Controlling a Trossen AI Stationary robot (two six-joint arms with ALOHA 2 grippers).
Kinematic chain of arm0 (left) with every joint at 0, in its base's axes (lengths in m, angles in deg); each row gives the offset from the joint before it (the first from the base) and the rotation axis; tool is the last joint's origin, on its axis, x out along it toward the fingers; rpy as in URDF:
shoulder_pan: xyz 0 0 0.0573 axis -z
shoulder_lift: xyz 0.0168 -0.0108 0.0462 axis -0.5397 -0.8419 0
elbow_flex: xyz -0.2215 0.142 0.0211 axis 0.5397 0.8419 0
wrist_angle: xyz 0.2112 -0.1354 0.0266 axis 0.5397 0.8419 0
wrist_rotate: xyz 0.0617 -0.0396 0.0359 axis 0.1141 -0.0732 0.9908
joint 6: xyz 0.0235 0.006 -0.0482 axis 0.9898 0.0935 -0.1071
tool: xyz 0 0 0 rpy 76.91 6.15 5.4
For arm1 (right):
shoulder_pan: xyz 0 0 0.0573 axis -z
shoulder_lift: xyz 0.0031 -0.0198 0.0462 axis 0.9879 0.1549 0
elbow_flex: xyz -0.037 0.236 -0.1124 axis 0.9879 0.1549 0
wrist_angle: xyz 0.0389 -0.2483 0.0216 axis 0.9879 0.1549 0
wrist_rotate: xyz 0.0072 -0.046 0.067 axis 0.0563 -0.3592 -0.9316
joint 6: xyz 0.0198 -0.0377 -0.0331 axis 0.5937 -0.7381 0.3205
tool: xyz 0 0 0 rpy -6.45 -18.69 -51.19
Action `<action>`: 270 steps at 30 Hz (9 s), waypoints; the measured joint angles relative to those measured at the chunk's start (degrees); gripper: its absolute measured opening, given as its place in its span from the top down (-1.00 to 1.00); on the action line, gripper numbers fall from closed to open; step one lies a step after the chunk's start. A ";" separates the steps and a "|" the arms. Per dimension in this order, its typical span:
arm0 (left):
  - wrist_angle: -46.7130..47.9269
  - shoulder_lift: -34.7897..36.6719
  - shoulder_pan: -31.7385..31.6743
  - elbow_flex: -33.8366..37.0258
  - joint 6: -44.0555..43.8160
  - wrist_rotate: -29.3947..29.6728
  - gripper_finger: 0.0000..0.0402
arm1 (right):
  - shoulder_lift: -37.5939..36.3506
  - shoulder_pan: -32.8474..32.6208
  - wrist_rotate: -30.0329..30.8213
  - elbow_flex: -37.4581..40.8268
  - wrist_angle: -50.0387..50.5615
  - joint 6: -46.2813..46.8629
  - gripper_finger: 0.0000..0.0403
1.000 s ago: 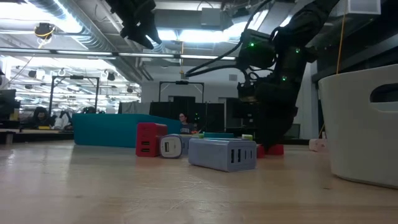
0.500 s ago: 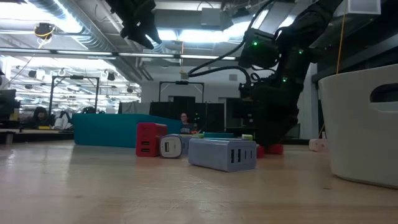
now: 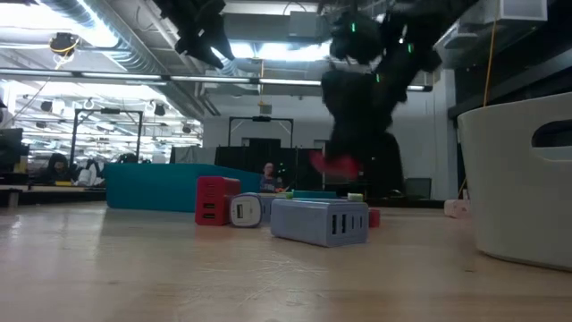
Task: Pick & Place Office items
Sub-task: Put the top red digital clock into the gray bin, then put the bottom light blue digital clock into the gray bin
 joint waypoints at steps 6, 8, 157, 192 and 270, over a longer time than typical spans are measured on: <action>-0.01 0.00 0.00 0.00 0.05 0.11 -0.40 | -1.59 -2.04 -6.53 -8.25 6.73 0.03 0.32; -0.02 0.00 0.00 0.00 0.11 0.13 -0.40 | -1.50 -4.15 -9.77 -10.32 11.86 -0.11 0.32; 13.26 -58.03 32.74 -30.25 -9.46 -4.86 -0.29 | -2.74 -37.70 -5.27 5.08 11.06 44.50 -0.39; 9.55 -57.50 33.63 -21.68 -4.68 -10.16 0.28 | -2.74 -34.81 0.38 5.08 8.04 43.57 -0.39; -19.41 -59.45 36.02 -39.43 -3.11 -44.82 -0.54 | -44.75 -28.89 51.75 5.08 23.17 35.69 -0.39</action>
